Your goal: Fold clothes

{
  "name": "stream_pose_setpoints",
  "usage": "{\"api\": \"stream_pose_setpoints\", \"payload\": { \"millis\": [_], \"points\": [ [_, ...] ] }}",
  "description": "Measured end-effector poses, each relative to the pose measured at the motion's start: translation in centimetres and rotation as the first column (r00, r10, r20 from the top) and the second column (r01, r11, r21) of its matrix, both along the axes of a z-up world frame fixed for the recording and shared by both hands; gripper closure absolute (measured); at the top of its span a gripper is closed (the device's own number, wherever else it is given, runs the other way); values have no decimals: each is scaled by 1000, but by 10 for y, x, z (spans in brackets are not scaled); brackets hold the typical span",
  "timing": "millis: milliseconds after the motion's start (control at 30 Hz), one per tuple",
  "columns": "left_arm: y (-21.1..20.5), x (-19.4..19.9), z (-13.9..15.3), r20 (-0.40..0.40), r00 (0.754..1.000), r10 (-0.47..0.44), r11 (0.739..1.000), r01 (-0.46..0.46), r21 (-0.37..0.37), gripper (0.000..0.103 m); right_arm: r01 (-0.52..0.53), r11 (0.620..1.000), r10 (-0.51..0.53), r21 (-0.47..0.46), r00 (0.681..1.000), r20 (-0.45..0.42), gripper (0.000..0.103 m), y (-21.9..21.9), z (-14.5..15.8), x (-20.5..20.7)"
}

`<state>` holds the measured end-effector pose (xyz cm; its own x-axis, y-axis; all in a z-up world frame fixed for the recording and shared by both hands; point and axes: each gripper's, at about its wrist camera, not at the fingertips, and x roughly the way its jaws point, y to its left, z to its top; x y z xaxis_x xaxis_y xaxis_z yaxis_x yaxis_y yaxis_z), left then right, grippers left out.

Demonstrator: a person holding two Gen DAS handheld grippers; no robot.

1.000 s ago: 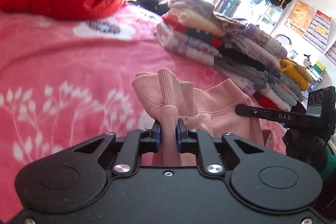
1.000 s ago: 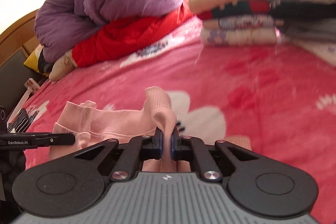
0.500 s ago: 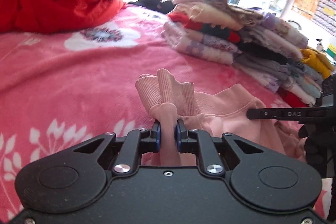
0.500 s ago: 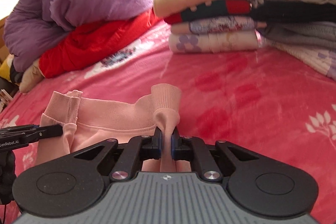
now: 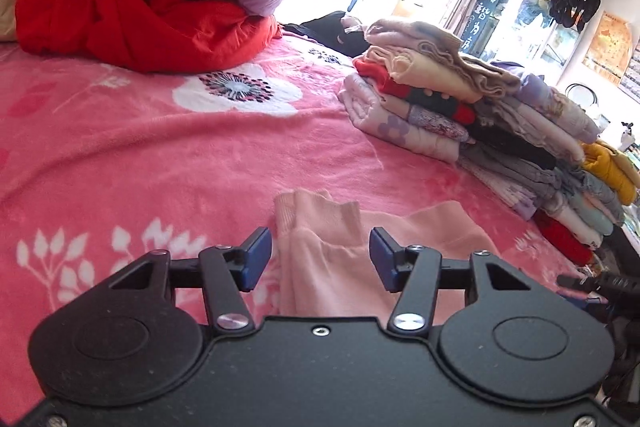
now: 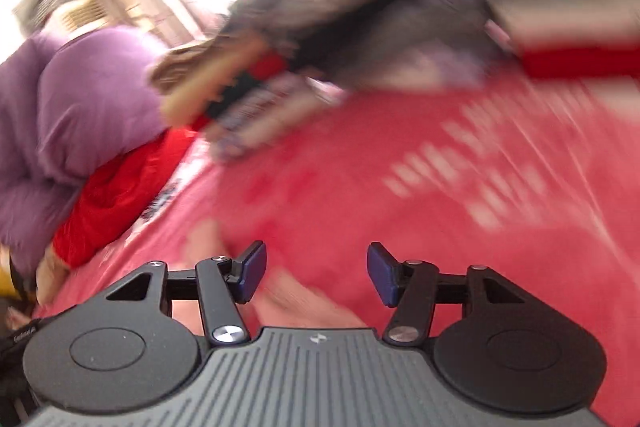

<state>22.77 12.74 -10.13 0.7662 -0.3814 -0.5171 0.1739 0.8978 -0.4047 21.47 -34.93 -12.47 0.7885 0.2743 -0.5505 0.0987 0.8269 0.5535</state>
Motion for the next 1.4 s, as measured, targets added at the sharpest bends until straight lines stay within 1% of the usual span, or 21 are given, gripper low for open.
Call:
{"api": "stream_pose_setpoints", "payload": {
  "millis": [100,200,267,333,367,400,433,567,633,733,800,833,867,900,967,1033,1067,1133,1233,1300,1400],
  "points": [
    [-6,-14,5,-5,1000,-9,1000,9,-1,50,60,992,-55,110,997,-48,47,-19,-30,-23],
    [-7,-29,8,-10,1000,5,1000,-5,-31,50,76,969,-65,235,996,-56,47,-28,-52,-31],
    [-8,-39,11,-10,1000,12,999,-12,-49,50,67,960,-52,274,997,-62,47,-29,-54,-24],
    [-8,-49,12,-9,1000,17,998,-18,-62,50,16,953,1,303,998,-57,48,-24,-51,-17],
    [-8,-54,12,-10,1000,16,998,-17,-68,50,-9,952,27,307,998,-54,58,-20,-48,-16],
    [-8,-58,13,-9,1000,16,997,-17,-71,50,-19,960,37,280,998,-59,82,-14,-44,-16],
    [-7,-62,13,-7,1000,18,997,-18,-75,50,-29,968,46,251,997,-64,88,-8,-41,-16],
    [-2,-71,14,-3,1000,22,995,-23,-95,50,73,986,-72,149,997,-11,91,0,-13,-43],
    [-1,-73,13,0,1000,21,995,-21,-96,50,121,991,-123,65,992,37,91,10,6,-62],
    [3,-75,11,-2,1000,23,995,-23,-99,50,153,982,-141,-109,984,111,91,34,33,-84],
    [7,-77,10,-1,1000,25,995,-25,-98,50,157,959,-129,-234,983,131,91,53,44,-86],
    [9,-77,10,-1,1000,28,995,-27,-100,50,135,949,-107,-284,988,112,90,62,43,-81],
    [12,-77,9,0,1000,30,994,-30,-103,50,112,937,-86,-332,992,91,85,72,42,-76],
    [14,-78,8,0,999,34,994,-34,-105,50,64,922,-50,-382,998,45,68,84,35,-64],
    [20,-81,8,0,999,42,993,-42,-108,50,-30,900,37,-435,999,9,45,102,21,-51],
    [26,-82,7,0,999,47,993,-47,-112,50,-96,878,104,-469,995,-10,45,116,11,-45],
    [28,-83,6,0,999,49,993,-49,-110,50,-104,883,121,-459,993,8,45,120,11,-49],
    [31,-83,5,-2,999,47,993,-47,-105,50,-106,921,141,-374,988,67,45,115,14,-65],
    [32,-82,2,-7,999,42,994,-42,-97,50,16,969,25,-247,987,160,45,82,13,-97],
    [29,-80,1,-9,999,35,995,-36,-91,50,95,985,-77,-143,989,130,45,50,-1,-104],
    [23,-77,1,-11,1000,24,996,-25,-87,50,202,979,-204,34,978,51,44,4,-26,-107]
  ]
}}
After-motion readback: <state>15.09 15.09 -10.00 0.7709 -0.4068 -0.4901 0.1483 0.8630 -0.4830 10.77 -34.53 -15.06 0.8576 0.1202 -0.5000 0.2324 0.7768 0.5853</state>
